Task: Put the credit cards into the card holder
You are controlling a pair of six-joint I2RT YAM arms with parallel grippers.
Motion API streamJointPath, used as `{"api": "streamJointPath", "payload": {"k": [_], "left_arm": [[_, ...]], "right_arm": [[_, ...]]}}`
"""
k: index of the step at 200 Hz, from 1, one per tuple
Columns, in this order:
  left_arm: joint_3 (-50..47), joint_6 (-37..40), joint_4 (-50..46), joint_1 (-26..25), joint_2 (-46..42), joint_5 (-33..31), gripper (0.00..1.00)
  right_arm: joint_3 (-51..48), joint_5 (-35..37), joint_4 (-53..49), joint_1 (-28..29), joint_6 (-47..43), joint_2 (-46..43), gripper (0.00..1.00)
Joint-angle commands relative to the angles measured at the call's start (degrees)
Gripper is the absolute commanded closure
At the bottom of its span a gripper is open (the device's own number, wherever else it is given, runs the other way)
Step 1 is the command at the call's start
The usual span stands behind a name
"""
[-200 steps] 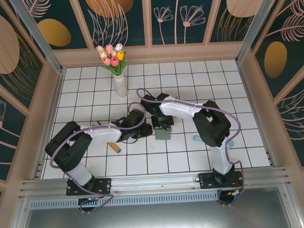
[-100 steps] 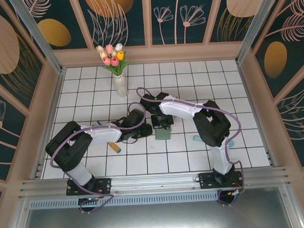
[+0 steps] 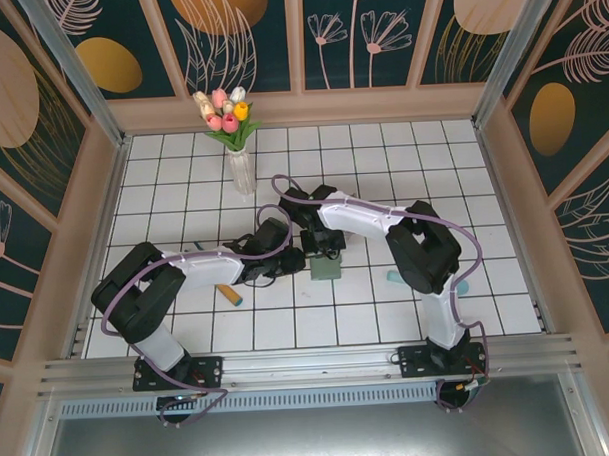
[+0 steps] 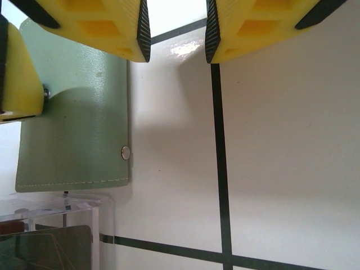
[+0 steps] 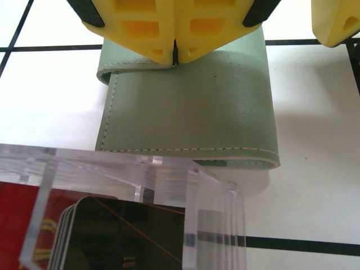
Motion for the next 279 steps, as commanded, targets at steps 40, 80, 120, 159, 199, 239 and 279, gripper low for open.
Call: {"api": "streamJointPath", "payload": {"k": [40, 80, 120, 159, 199, 239, 279], "left_arm": [[0.8, 1.1, 0.4, 0.3, 1.0, 0.7, 0.66], [0.8, 1.0, 0.2, 0.3, 1.0, 0.6, 0.66], [1.2, 1.2, -0.6, 0.3, 0.9, 0.4, 0.66], [1.1, 1.1, -1.0, 0.3, 1.0, 0.4, 0.66], [1.3, 1.0, -2.1, 0.3, 0.6, -0.3, 0.66], [1.8, 1.0, -3.0, 0.3, 0.5, -0.6, 0.66], [2.0, 1.0, -3.0, 0.3, 0.6, -0.6, 0.66]], "right_arm": [[-7.2, -0.9, 1.8, -0.6, 0.4, 3.0, 1.00], [-15.1, -2.7, 8.3, -4.1, 0.6, 1.7, 1.00], [-24.7, -8.6, 18.5, -8.1, 0.4, -1.7, 1.00], [-34.8, -14.9, 28.8, -9.3, 2.2, -3.6, 1.00], [-41.9, -14.9, 33.1, -7.0, 4.3, -3.4, 1.00], [-47.5, -13.2, 34.9, -3.7, 6.9, -2.6, 1.00], [-49.7, -7.8, 31.1, -1.9, 10.1, -5.6, 1.00]]}}
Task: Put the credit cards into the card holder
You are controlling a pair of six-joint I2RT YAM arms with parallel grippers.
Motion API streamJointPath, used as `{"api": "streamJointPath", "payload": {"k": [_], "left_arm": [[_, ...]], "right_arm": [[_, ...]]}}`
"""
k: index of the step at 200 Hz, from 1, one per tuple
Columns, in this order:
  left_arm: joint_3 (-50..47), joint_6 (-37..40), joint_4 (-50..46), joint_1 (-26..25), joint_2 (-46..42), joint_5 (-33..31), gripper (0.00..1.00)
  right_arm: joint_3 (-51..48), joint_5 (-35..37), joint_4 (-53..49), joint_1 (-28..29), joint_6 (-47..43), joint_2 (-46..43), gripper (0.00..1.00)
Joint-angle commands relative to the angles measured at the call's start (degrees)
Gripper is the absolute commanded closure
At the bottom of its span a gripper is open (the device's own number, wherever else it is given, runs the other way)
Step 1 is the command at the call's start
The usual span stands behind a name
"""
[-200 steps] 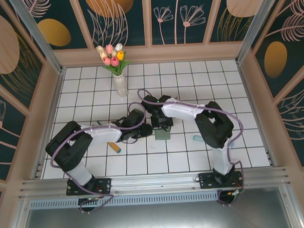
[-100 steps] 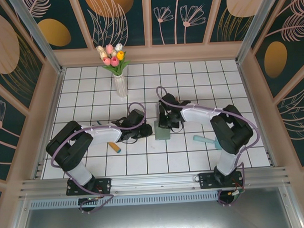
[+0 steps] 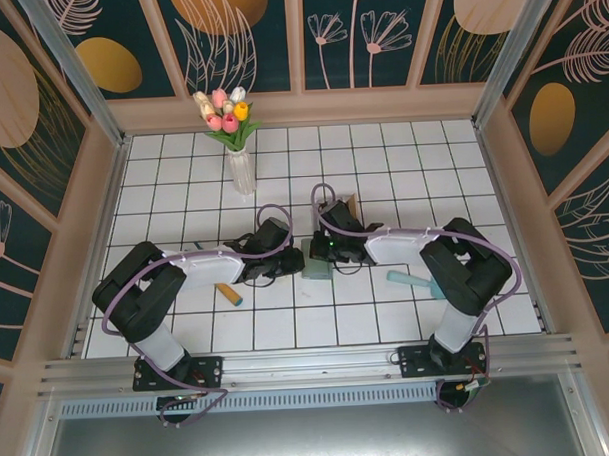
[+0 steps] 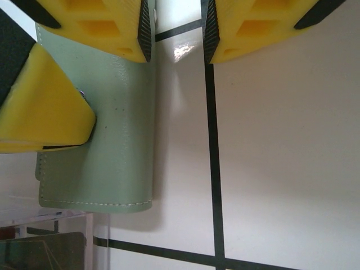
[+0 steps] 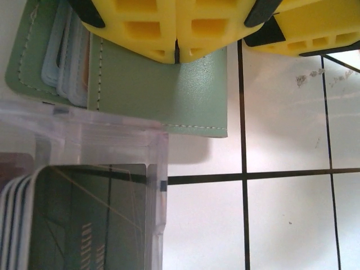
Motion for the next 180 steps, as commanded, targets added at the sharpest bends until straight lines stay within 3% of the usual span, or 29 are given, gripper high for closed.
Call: {"api": "streamJointPath", "payload": {"k": [1, 41, 79, 135, 180], "left_arm": [[1.4, 0.7, -1.4, 0.3, 0.3, -0.3, 0.66], [2.6, 0.8, -1.8, 0.3, 1.1, -0.7, 0.67], [-0.2, -3.2, -0.4, 0.4, -2.0, -4.4, 0.71], [-1.0, -5.1, -0.4, 0.6, -2.7, -5.4, 0.74], [-2.7, -5.2, 0.0, 0.8, -4.5, -5.3, 0.75]], "right_arm": [[-11.1, 6.9, -25.1, 3.0, 2.8, 10.1, 1.00], [-5.6, 11.5, -29.9, 5.0, -1.5, 10.9, 1.00], [-13.8, 8.6, -23.1, 10.0, 4.4, 7.6, 1.00], [-18.1, 4.0, -20.6, 16.7, 8.7, 11.9, 1.00], [-16.2, 3.1, -25.4, 21.0, 12.0, 11.9, 1.00]]}}
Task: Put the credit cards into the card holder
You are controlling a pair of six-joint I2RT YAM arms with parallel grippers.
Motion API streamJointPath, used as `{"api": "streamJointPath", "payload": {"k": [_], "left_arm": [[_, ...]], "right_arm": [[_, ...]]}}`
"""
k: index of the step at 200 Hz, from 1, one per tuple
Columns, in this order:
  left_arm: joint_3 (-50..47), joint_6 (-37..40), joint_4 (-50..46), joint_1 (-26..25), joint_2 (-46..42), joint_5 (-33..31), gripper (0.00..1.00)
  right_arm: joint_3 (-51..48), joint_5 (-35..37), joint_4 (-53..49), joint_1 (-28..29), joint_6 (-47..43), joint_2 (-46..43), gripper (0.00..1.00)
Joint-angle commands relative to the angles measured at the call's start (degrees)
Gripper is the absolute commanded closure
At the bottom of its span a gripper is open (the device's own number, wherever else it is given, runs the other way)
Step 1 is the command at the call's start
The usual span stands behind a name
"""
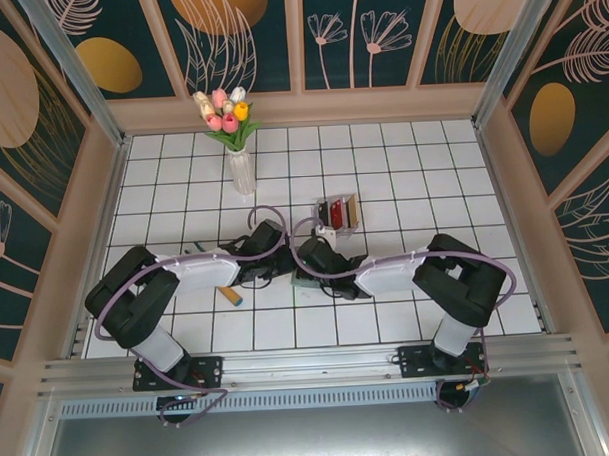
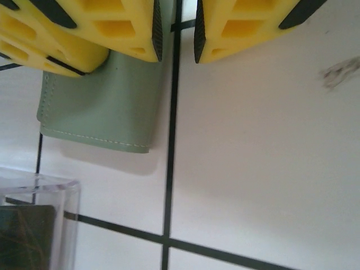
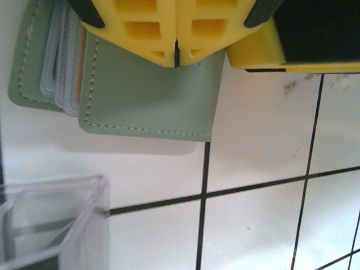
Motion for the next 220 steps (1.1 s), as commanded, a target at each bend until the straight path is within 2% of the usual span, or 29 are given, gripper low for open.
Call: {"api": "streamJointPath", "payload": {"k": [1, 41, 69, 95, 141, 161, 184, 195, 220], "left_arm": [[-0.5, -0.7, 0.6, 0.4, -1.7, -1.1, 0.75], [-2.4, -1.3, 1.2, 0.8, -3.7, -2.1, 0.75], [-3.1, -0.8, 2.2, 0.7, -4.4, -1.4, 0.75], [-2.4, -0.3, 1.1, 0.8, -4.7, -2.3, 0.74], [-2.7, -0.7, -0.2, 1.1, -6.3, -4.4, 0.73], [-2.7, -0.2, -0.9, 1.3, -6.8, -5.0, 0.72], [-2.8, 0.2, -1.0, 1.6, -6.8, -5.1, 0.72], [-2.7, 0.4, -0.9, 1.6, -6.7, -5.0, 0.72], [-2.5, 0.8, -0.8, 1.7, -6.5, -5.0, 0.71]], "right_arm": [[-9.3, -19.3, -37.8, 5.5, 4.5, 12.8, 1.00], [-6.1, -16.0, -38.9, 3.4, 4.3, 12.2, 1.00], [3.1, -13.3, -42.3, 1.4, -0.4, 9.5, 1.00], [14.5, -12.7, -43.7, -1.6, -5.6, 7.1, 0.88], [27.9, -13.6, -46.0, -5.6, -11.9, 7.2, 0.79], [30.4, -13.9, -46.5, -6.3, -13.0, 6.1, 0.69], [31.3, -13.9, -46.4, -7.4, -13.6, 4.8, 0.65], [30.8, -16.3, -45.5, -7.7, -13.9, 3.5, 0.65], [30.6, -14.5, -46.9, -8.1, -13.1, 1.2, 0.64]]}}
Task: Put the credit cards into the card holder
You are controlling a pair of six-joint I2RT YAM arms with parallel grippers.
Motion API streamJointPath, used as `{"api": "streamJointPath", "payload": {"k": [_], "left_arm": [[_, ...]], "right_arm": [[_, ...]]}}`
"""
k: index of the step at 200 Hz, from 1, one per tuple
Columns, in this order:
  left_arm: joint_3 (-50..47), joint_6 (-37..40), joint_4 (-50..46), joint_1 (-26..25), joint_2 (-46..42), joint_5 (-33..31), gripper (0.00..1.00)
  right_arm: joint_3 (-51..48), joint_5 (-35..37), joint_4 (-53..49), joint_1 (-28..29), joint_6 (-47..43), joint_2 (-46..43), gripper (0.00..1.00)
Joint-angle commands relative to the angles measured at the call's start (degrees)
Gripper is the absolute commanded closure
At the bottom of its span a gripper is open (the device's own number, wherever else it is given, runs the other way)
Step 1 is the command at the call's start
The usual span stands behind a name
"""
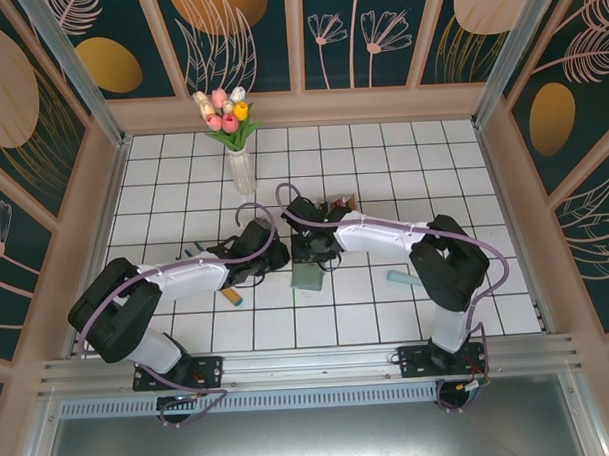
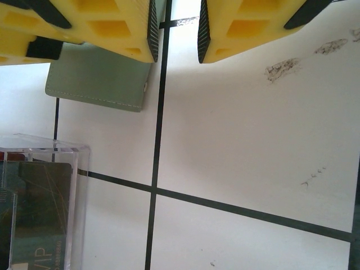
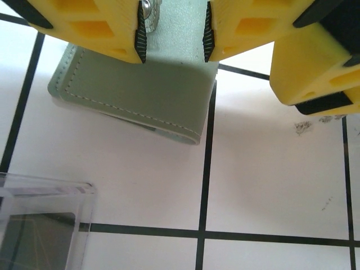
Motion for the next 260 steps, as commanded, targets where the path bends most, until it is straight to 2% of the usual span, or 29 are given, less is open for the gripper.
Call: {"api": "streamJointPath", "payload": {"k": [1, 15, 25, 44, 54, 67, 86, 100, 114, 133, 178, 260], "left_arm": [[-0.2, 1.2, -1.0, 0.2, -0.8, -1.3, 0.71], [-0.1, 1.7, -1.1, 0.3, -1.1, -1.5, 0.71], [0.0, 2.1, -1.1, 0.4, -1.3, -1.6, 0.71], [0.2, 2.6, -1.0, 0.6, -1.6, -1.7, 0.70], [0.2, 3.3, -0.2, 0.6, -1.6, -1.1, 0.69], [0.4, 4.9, 1.0, 0.6, -0.9, 1.2, 0.65], [2.0, 8.0, 1.9, 0.6, 1.0, 6.4, 0.60], [2.5, 9.1, 2.1, 0.6, 2.3, 9.1, 0.60], [3.4, 10.0, 1.8, 0.6, 3.9, 11.5, 0.61], [4.4, 10.4, 1.5, 0.6, 6.1, 13.6, 0.63], [5.5, 10.8, 0.8, 0.6, 8.8, 15.6, 0.64], [4.8, 10.9, 0.5, 0.5, 10.0, 15.3, 0.68]], "right_arm": [[0.7, 0.1, -3.5, -0.5, -0.6, -4.1, 0.64], [-0.1, 5.9, -5.0, -0.8, 0.4, -6.5, 0.61], [-1.7, 7.5, -4.7, -1.9, 0.6, -8.9, 0.61], [-5.6, 3.7, -2.5, -4.3, 0.1, -12.1, 0.61], [-6.7, 2.7, -2.4, -4.5, 0.6, -12.2, 0.66], [-8.1, 0.6, -2.0, -4.3, 0.8, -12.2, 0.67], [-9.4, -2.0, -1.9, -3.6, 2.4, -12.0, 0.63], [-9.5, -2.3, -2.4, -2.8, 2.9, -11.6, 0.68], [-10.7, -3.5, -1.4, -2.3, 3.2, -11.3, 0.83], [-12.7, -4.8, 0.8, -2.4, 3.9, -11.4, 0.90], [-13.5, -6.8, 4.3, -3.1, 4.0, -9.4, 0.95], [-11.6, -6.4, 3.5, -3.7, 2.9, -8.1, 0.96]]}}
